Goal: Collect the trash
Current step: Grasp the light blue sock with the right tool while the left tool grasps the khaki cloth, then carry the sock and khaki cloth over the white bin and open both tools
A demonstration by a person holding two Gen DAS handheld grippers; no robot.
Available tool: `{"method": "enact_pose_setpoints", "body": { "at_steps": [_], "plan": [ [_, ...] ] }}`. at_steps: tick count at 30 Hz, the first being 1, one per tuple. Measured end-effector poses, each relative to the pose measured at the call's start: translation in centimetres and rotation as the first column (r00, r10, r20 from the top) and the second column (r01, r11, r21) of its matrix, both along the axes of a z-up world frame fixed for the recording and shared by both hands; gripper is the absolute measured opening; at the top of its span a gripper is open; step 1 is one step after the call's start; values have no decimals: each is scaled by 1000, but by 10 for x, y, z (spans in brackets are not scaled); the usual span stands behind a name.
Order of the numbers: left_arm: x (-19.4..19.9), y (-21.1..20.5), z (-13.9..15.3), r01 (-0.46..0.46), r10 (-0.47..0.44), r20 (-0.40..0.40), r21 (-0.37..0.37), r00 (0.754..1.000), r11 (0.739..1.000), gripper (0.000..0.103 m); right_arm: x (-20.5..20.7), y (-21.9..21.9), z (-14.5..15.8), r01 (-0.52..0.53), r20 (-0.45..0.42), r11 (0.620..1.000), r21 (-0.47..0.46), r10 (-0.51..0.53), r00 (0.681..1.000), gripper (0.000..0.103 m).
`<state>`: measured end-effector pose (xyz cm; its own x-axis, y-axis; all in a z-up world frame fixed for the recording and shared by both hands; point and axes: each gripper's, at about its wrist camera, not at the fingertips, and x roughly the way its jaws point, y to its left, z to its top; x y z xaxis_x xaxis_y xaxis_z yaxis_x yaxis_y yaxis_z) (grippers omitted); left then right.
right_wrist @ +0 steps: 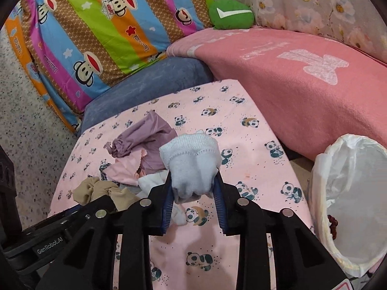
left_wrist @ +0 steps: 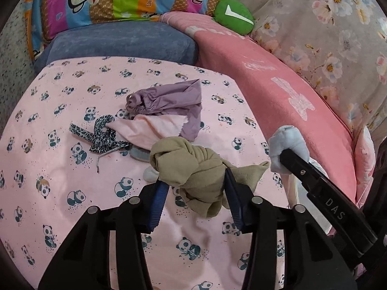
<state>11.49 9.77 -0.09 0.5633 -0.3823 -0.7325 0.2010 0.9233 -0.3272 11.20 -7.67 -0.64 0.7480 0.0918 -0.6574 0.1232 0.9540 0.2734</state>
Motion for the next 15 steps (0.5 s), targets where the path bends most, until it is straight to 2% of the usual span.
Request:
{"method": "enact_pose_setpoints", "body": {
  "at_steps": [9,15],
  "plan": [
    [-35,-57,49,100,-106,125,52,987,994,44,-64,-52,60,89,138,996,16,-90,986,30],
    [-57,-101,68,174,-189,185,95,965,980,44,-102,-91,78,159,179,987,29,-161,970,30]
  ]
}}
